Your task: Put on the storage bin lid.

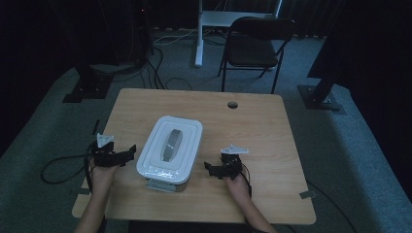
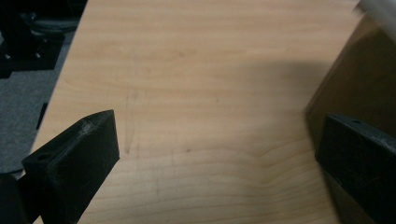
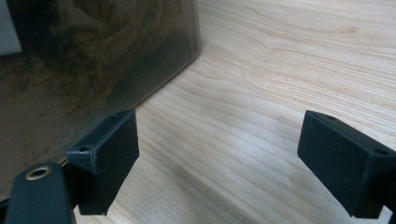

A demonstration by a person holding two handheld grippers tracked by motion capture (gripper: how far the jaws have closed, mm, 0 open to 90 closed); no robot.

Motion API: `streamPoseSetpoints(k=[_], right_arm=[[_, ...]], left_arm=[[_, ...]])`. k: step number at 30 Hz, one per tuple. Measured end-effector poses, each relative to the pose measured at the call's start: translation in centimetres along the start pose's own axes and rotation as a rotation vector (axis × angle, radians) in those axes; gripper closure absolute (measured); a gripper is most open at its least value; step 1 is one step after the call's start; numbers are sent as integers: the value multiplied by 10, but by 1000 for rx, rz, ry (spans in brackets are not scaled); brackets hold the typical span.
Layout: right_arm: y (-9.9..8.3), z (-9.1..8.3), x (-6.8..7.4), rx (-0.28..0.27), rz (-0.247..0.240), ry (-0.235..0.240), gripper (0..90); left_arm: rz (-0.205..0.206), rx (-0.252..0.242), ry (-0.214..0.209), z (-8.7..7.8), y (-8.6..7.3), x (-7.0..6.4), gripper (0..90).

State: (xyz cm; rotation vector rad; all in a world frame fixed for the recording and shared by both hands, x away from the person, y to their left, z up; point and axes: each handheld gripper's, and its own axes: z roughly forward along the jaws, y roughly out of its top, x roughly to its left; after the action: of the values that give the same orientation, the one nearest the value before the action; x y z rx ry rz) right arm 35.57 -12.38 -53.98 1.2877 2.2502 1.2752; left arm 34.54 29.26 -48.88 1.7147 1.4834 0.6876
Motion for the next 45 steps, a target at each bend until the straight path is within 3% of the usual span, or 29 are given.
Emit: streamPoseSetpoints(k=[4,8,13,15,19,24,27,32,40,45], right_arm=[[1,0,0,0,3,-2,121],[1,0,0,0,3,-2,121],[2,0,1,-4,5,6,121],[2,0,1,-1,3,6,121],[3,-2,1,-7,4,9,121],[4,-4,2,-6,1,15,121],[3,-5,2,-11,-3,13,121],[2,-8,-2,-7,-2,-2,123],[0,-22,-17,-20,20,-12,123],[-3,-29,-26,-20,34,-20,123]], left_arm=[[4,28,3,12,-8,0,3],[53,66,-10,23,-15,-9,3],[87,95,-64,37,-19,-28,3],[64,87,-81,38,-19,-29,4],[56,84,-106,38,-21,-33,4],[87,81,-131,36,-22,-45,4],[125,81,-139,36,-21,-60,4],[128,84,-158,41,-19,-73,4],[174,97,-168,50,-11,-92,4],[175,98,-188,56,-9,-101,4]])
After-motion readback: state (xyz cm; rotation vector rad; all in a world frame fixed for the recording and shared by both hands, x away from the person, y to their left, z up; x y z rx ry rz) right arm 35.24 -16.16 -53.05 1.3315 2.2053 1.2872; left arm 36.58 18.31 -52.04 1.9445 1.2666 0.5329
